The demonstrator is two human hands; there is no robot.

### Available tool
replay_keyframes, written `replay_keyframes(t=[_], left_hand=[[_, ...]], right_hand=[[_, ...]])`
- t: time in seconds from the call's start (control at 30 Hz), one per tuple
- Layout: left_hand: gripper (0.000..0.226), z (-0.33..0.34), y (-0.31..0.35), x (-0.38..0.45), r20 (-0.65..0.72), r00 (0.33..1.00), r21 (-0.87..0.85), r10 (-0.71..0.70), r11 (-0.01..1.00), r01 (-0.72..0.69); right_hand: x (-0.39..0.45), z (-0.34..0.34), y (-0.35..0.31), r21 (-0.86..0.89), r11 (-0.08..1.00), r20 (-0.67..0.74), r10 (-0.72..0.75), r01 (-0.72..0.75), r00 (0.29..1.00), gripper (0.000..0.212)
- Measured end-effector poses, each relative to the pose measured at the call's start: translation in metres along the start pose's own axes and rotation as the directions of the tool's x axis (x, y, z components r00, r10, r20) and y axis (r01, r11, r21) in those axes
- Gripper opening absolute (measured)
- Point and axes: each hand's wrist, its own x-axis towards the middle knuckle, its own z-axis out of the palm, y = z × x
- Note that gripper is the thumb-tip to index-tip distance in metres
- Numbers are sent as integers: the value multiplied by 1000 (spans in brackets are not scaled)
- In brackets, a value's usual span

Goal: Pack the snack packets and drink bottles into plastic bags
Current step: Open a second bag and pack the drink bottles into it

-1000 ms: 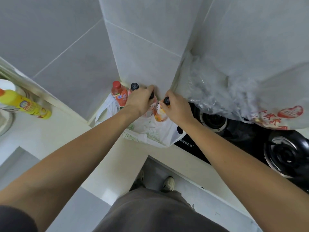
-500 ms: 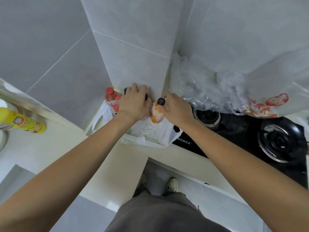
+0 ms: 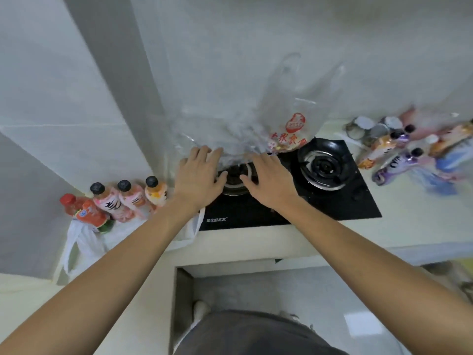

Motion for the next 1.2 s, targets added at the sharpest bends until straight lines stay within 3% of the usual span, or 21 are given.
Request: replay_keyframes(t=[0.3, 0.47, 0.6, 0.8, 1.2], left_hand=[[64, 40, 253, 49, 20, 970, -10, 242, 970, -241], [63, 68, 404, 67, 40, 938, -71, 344, 937, -341], [61, 83, 494, 83, 52, 912, -117, 407, 909, -399], [61, 117, 579, 124, 74, 899, -139, 431, 897, -419], [56, 210, 682, 281, 97, 897, -204, 432, 890, -407]], right_hand=[[-143, -68, 213, 7, 966, -138, 256, -257, 957, 62], [-227, -106, 329, -105, 927, -141, 344, -359, 928, 63], [-268, -131, 401, -81, 887, -146, 441, -455, 886, 65], [-281, -148, 492, -66, 834, -157, 534, -548, 831, 60], [-205, -146, 684, -62, 816, -119, 565, -574, 816, 54]])
